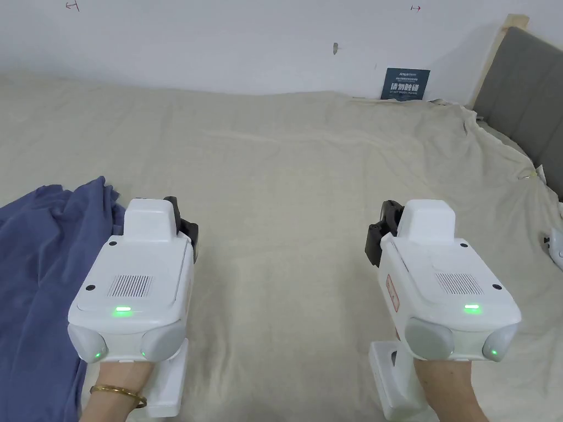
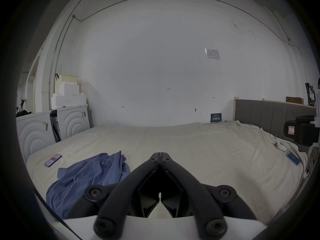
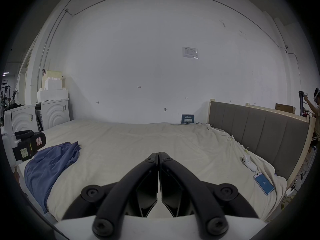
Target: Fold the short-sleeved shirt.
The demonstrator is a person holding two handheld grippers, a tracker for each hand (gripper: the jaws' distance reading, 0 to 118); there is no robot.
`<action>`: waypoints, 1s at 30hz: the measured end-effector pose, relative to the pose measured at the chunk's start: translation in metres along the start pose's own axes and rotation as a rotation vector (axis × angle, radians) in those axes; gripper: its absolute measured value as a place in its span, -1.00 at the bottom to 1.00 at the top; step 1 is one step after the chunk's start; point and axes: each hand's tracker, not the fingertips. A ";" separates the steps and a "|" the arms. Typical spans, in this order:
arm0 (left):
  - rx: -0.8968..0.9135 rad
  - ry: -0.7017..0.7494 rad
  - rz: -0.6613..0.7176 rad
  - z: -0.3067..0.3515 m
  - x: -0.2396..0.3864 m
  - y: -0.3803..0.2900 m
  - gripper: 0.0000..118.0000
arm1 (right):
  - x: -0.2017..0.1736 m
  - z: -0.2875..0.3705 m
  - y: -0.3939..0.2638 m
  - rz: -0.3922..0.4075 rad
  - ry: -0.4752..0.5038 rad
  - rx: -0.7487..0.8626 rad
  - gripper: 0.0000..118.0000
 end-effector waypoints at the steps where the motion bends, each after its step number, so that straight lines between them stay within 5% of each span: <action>1: 0.002 0.001 -0.004 0.001 0.000 0.000 -1.00 | 0.000 0.000 0.000 0.000 0.004 0.000 -1.00; 30: 0.011 -0.001 -0.016 0.003 0.002 0.002 -1.00 | 0.006 0.001 0.004 0.009 -0.009 0.013 -1.00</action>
